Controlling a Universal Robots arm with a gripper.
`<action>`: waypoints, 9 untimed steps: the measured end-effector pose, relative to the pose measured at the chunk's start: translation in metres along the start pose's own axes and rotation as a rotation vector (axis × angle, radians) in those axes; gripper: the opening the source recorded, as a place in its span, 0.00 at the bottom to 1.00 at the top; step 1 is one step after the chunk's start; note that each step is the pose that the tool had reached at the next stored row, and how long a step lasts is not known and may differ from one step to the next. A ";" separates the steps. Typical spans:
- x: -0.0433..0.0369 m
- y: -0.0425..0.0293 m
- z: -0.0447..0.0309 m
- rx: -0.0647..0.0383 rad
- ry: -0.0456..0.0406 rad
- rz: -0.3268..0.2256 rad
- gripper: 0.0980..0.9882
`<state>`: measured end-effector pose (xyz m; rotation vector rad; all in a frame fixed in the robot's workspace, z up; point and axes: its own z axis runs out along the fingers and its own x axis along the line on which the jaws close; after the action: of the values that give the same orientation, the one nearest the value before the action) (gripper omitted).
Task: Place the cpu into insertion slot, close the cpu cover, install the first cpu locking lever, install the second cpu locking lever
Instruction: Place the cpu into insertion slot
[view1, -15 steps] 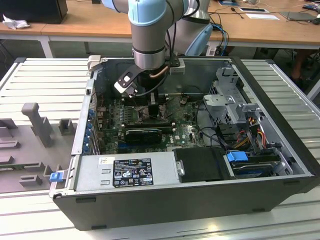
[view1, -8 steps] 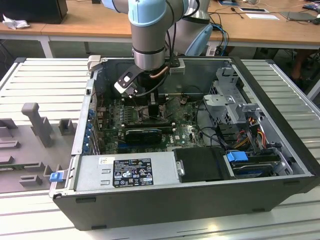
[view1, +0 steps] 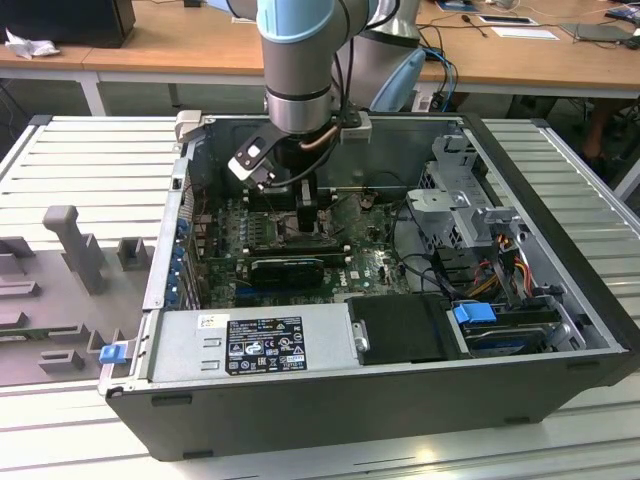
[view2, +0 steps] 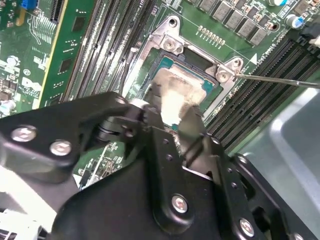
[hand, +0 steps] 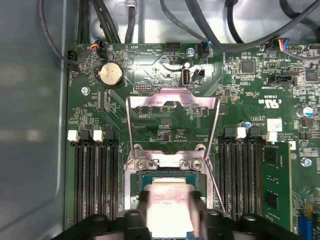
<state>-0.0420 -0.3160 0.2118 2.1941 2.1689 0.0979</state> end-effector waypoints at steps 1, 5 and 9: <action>0.0000 0.0006 -0.0020 0.003 -0.0001 0.000 0.27; 0.0001 0.0024 -0.0064 0.013 -0.0002 0.000 0.07; 0.0001 0.0027 -0.0092 0.015 -0.0003 0.000 0.01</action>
<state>-0.0402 -0.3160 0.2211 2.2020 2.1764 0.0816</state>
